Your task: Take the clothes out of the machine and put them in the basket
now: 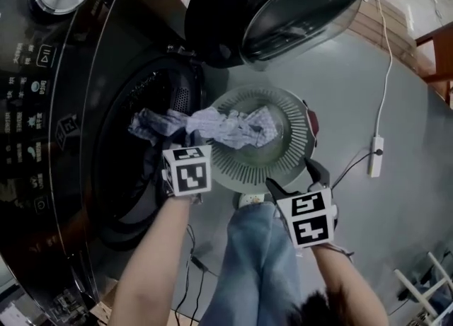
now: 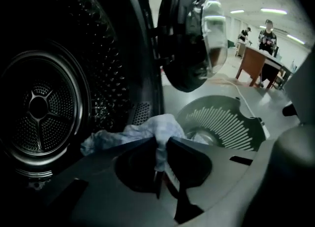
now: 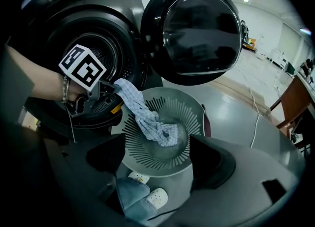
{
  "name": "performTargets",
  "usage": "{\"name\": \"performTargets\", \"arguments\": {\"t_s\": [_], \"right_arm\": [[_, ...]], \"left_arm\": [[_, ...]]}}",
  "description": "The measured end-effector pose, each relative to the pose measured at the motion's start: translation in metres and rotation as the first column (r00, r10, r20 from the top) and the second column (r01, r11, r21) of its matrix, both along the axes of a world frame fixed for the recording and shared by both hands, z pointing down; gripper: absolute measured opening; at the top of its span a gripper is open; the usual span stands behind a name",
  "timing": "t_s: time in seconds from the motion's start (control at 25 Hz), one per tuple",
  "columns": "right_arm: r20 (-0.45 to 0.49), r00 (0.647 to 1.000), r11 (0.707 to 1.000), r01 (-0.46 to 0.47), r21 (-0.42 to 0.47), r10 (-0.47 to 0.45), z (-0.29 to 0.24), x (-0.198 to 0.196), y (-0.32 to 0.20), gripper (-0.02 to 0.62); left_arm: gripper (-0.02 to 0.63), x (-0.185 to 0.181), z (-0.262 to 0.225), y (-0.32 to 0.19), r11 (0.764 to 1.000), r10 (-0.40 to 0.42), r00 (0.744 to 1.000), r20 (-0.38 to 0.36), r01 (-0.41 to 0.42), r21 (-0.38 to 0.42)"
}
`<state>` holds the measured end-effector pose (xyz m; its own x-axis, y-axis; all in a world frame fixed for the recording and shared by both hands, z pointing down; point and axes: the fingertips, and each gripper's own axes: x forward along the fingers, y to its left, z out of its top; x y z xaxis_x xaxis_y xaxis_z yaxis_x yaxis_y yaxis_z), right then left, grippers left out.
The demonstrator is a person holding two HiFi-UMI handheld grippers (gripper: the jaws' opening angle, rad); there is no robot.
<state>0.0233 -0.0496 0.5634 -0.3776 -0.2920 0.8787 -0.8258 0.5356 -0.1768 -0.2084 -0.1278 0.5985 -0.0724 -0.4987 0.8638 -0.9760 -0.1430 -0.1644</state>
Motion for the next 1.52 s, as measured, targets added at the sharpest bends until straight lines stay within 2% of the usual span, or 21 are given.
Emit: {"name": "performTargets", "arguments": {"t_s": [0.12,0.24,0.36,0.44,0.48,0.6,0.72,0.76,0.8,0.84,0.88,0.96,1.0,1.04,1.12,1.16,1.32,1.52], "right_arm": [[0.005,1.000,1.000,-0.027,0.009,0.027,-0.008,0.008,-0.001,0.407],[0.008,0.998,0.998,-0.063,0.011,0.063,-0.011,0.018,0.000,0.405],[0.005,0.994,0.994,-0.105,0.008,0.105,-0.011,0.031,0.002,0.405],[0.001,0.991,0.991,-0.134,0.000,0.134,-0.010,0.039,0.006,0.403],[0.001,0.989,0.989,-0.148,-0.003,0.148,-0.010,0.043,0.008,0.403],[-0.003,0.985,0.985,-0.171,-0.010,0.171,-0.008,0.053,0.014,0.402],[-0.014,0.984,0.984,-0.180,-0.015,0.180,-0.004,0.063,0.018,0.400],[-0.017,0.983,0.983,-0.185,-0.016,0.185,-0.003,0.066,0.018,0.399],[-0.018,0.981,0.981,-0.192,-0.017,0.192,-0.003,0.069,0.018,0.399],[-0.017,0.980,0.980,-0.200,-0.019,0.200,-0.003,0.070,0.019,0.397],[-0.014,0.978,0.978,-0.207,-0.021,0.207,-0.003,0.072,0.018,0.397],[-0.013,0.978,0.977,-0.210,-0.020,0.210,-0.002,0.073,0.017,0.396],[-0.013,0.978,0.978,-0.208,-0.019,0.208,-0.001,0.073,0.016,0.396],[-0.014,0.979,0.978,-0.206,-0.018,0.205,-0.001,0.073,0.014,0.396],[-0.014,0.979,0.979,-0.202,-0.018,0.202,-0.001,0.072,0.012,0.394],[-0.014,0.979,0.979,-0.202,-0.018,0.201,-0.001,0.070,0.011,0.394],[-0.011,0.982,0.982,-0.188,-0.022,0.188,0.001,0.063,0.008,0.394],[-0.008,0.985,0.985,-0.170,-0.030,0.170,0.003,0.050,0.006,0.394]], "left_arm": [[0.046,0.044,-0.008,0.006,0.997,0.078,0.994,-0.070,-0.077,0.018],[0.046,0.081,-0.014,0.010,0.996,0.085,0.979,-0.184,-0.082,0.023],[0.046,0.116,-0.020,0.012,0.996,0.089,0.942,-0.323,-0.084,0.032],[0.046,0.145,-0.027,0.016,0.991,0.129,0.897,-0.422,-0.125,0.038],[0.046,0.160,-0.030,0.018,0.988,0.148,0.867,-0.476,-0.145,0.042],[0.046,0.201,-0.044,0.022,0.979,0.191,0.750,-0.633,-0.189,0.070],[0.046,0.230,-0.058,0.026,0.968,0.233,0.653,-0.721,-0.230,0.104],[0.046,0.237,-0.061,0.027,0.963,0.246,0.628,-0.739,-0.246,0.111],[0.046,0.242,-0.062,0.028,0.959,0.254,0.616,-0.746,-0.260,0.112],[0.048,0.243,-0.060,0.029,0.958,0.256,0.627,-0.736,-0.268,0.106],[0.048,0.240,-0.054,0.029,0.958,0.256,0.663,-0.704,-0.272,0.092],[0.051,0.228,-0.039,0.027,0.959,0.256,0.759,-0.598,-0.280,0.056],[0.079,0.221,-0.033,0.026,0.959,0.256,0.794,-0.552,-0.282,0.039],[0.148,0.215,-0.028,0.024,0.960,0.249,0.816,-0.522,-0.278,0.023],[0.346,0.203,-0.022,0.020,0.968,0.222,0.850,-0.477,-0.253,0.000],[0.376,0.195,-0.020,0.018,0.971,0.212,0.870,-0.446,-0.240,-0.006],[0.422,0.161,-0.011,0.012,0.974,0.210,0.935,-0.285,-0.224,-0.018],[0.437,0.109,-0.001,0.011,0.983,0.170,0.980,-0.106,-0.176,-0.054]]}}
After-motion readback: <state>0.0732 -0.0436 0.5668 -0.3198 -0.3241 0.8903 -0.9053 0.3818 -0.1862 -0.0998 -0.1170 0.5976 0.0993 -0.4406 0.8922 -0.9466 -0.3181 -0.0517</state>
